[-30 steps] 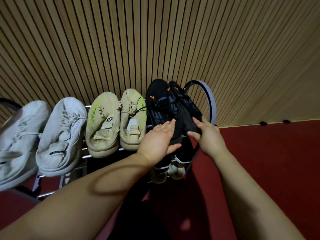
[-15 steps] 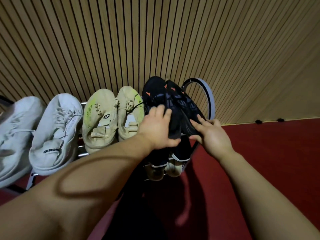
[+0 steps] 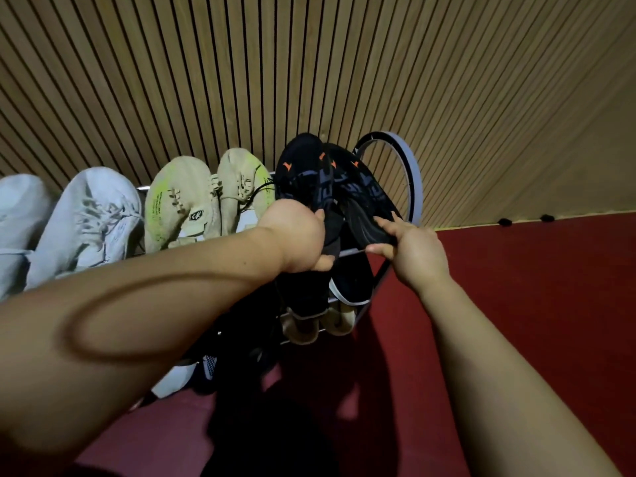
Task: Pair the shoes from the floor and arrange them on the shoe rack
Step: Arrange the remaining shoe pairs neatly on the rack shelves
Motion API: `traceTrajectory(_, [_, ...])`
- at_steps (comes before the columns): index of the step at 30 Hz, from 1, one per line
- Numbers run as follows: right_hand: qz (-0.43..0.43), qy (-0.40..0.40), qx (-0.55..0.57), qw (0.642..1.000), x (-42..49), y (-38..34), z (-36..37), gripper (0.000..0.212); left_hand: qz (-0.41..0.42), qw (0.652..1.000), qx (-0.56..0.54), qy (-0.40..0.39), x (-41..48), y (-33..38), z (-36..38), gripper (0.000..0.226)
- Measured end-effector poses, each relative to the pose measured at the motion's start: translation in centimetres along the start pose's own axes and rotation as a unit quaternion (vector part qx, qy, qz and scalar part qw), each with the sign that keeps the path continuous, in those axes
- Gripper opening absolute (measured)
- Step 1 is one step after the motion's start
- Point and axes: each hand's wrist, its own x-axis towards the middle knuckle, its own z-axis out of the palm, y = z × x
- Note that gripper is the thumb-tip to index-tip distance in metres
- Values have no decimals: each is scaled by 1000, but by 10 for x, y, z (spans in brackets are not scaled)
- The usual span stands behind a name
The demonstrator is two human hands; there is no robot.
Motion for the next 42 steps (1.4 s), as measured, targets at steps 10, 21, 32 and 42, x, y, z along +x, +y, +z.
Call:
traceTrajectory(10, [26, 60, 132, 989, -9, 2, 15, 59, -154, 981, -119, 19, 7, 28, 3, 88])
traceTrajectory(21, [0, 89, 170, 981, -11, 12, 12, 56, -170, 968, -149, 109, -22, 21, 17, 85])
traceTrajectory(32, [-11, 73, 85, 994, -16, 3, 12, 59, -17, 998, -39, 43, -1, 10, -9, 69])
traceTrajectory(42, [-106, -55, -172, 978, -4, -4, -20, 68, -1, 955, -295, 18, 28, -39, 15, 41])
